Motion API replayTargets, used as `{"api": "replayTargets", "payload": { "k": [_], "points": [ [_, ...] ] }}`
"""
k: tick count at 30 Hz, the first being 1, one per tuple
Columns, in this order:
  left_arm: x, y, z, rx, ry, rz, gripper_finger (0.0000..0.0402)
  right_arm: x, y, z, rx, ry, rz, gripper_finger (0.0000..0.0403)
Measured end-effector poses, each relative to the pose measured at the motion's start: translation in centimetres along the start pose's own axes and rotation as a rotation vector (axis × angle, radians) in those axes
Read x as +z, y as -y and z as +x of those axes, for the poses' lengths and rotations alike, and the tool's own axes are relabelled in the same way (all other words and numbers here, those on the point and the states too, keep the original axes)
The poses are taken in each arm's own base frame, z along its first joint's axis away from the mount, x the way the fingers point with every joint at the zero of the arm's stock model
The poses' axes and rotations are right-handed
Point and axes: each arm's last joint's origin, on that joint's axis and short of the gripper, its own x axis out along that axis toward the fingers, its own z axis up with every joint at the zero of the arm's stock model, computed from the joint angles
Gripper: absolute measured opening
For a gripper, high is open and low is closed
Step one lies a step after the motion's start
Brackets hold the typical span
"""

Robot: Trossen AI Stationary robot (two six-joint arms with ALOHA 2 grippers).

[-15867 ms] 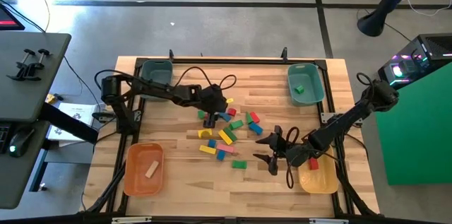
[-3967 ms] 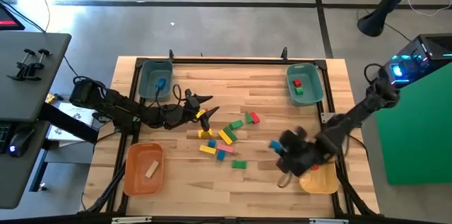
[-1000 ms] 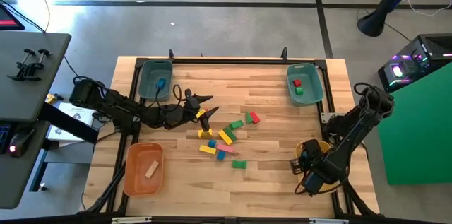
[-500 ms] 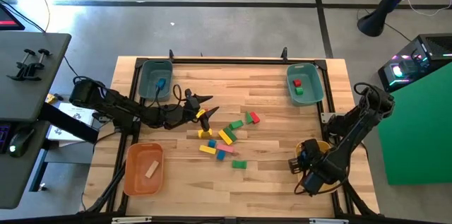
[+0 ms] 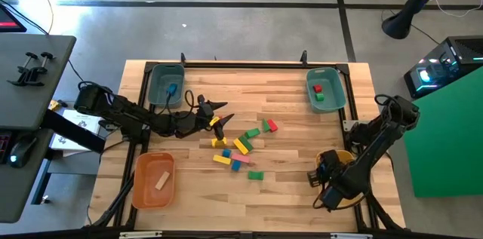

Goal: Sort blocks by size
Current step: Put the blue arch block into the yellow bin, then put the yellow rectangular block into the orange bin

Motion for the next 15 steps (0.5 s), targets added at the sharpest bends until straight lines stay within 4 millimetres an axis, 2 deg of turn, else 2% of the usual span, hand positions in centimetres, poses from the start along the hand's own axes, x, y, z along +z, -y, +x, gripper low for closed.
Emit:
{"api": "replayTargets", "payload": {
  "k": [7, 12, 15],
  "points": [
    [0.0, 0.0, 0.0, 0.0, 0.001, -0.004, 0.0236, 0.1, 0.3, -0.7, -0.075, -0.042, -0.061, 0.0214],
    [0.1, 0.0, 0.0, -0.001, 0.014, -0.013, 0.0236, 0.9, 0.5, -4.5, -0.108, 0.062, -0.122, 0.0221],
    [0.2, 0.0, 0.0, -0.002, 0.022, -0.019, 0.0236, 1.5, 0.2, -7.1, -0.02, 0.166, -0.21, 0.0221]
  ]
}}
